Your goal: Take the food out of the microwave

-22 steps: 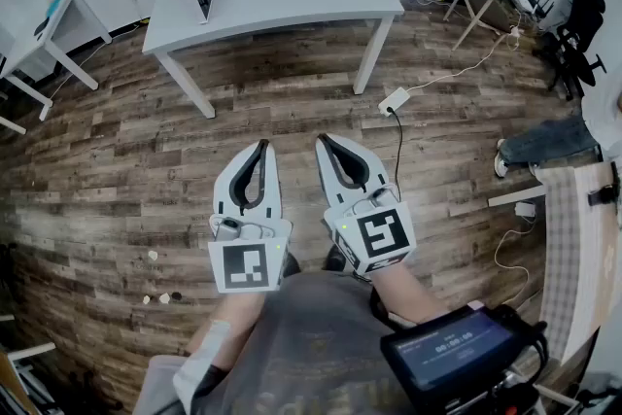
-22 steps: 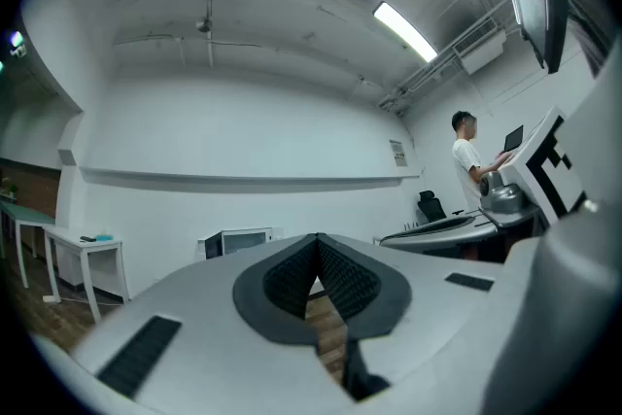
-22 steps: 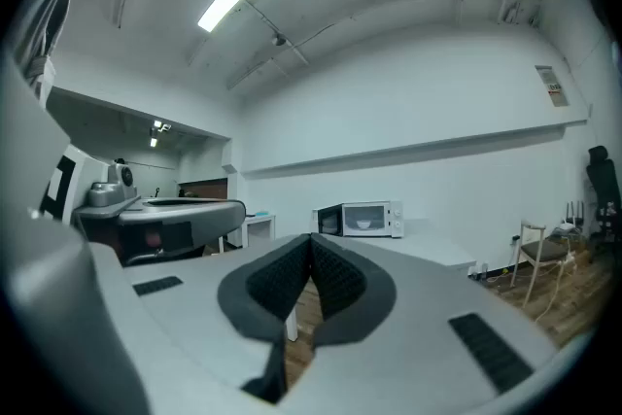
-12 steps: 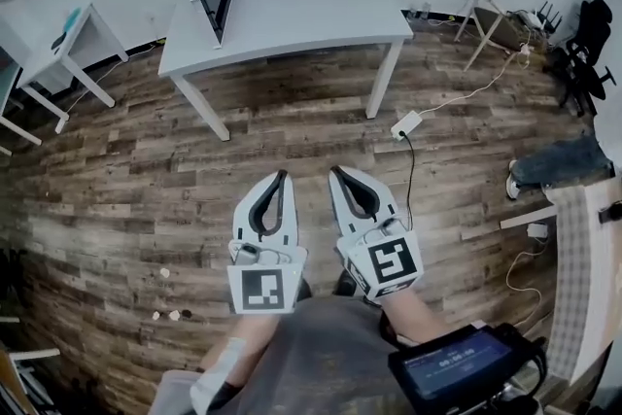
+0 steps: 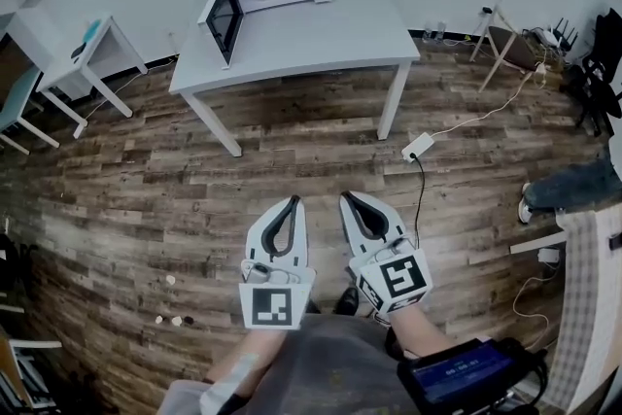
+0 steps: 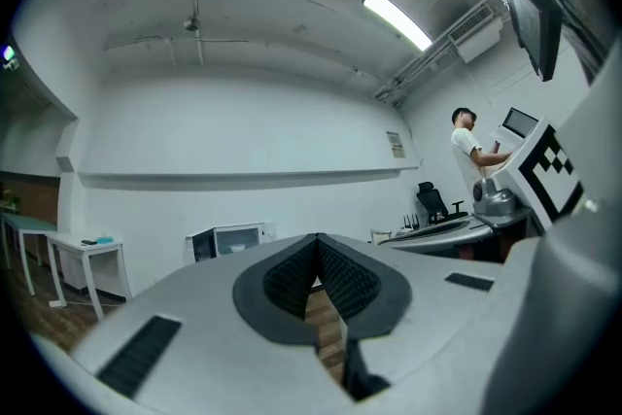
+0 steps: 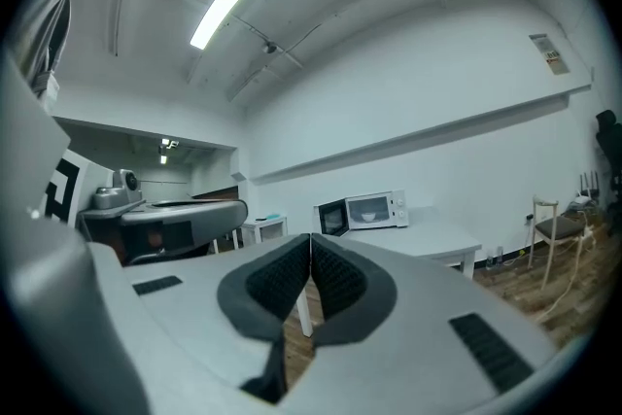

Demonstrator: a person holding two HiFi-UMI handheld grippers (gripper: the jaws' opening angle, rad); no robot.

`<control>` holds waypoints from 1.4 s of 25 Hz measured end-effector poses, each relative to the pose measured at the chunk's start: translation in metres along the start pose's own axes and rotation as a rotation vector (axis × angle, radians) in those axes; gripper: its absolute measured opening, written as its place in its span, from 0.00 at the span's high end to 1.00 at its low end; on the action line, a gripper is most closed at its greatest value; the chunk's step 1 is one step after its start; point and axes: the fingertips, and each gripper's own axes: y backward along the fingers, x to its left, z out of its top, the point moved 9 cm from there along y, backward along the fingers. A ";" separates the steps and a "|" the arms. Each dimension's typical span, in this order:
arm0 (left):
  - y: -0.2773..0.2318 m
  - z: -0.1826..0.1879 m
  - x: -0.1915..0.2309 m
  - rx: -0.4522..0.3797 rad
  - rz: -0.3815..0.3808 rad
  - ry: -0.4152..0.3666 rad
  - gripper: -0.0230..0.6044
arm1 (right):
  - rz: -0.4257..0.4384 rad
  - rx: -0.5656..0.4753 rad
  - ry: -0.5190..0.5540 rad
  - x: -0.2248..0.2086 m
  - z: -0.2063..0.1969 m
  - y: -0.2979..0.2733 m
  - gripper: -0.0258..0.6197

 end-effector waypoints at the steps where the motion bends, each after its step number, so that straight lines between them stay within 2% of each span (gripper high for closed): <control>1: -0.001 -0.003 -0.002 0.013 0.008 0.008 0.95 | -0.003 0.007 -0.004 -0.005 -0.003 0.000 0.95; 4: 0.000 -0.011 -0.001 0.051 0.027 0.014 0.95 | 0.004 0.020 -0.015 -0.008 -0.011 -0.002 0.95; 8: -0.022 -0.017 0.011 0.050 0.040 0.037 0.95 | 0.012 0.044 -0.003 -0.020 -0.018 -0.025 0.95; 12: -0.060 -0.030 0.040 0.051 0.055 0.074 0.95 | 0.005 0.092 0.019 -0.036 -0.024 -0.064 0.95; 17: -0.109 -0.037 0.082 0.037 0.041 0.051 0.95 | 0.007 0.125 0.013 -0.050 -0.025 -0.128 0.95; 26: -0.179 -0.038 0.161 0.020 -0.005 0.075 0.95 | 0.013 0.113 0.053 -0.056 0.000 -0.251 0.95; 35: -0.219 -0.031 0.207 -0.031 0.005 0.079 0.95 | 0.002 0.087 0.103 -0.067 0.026 -0.308 0.95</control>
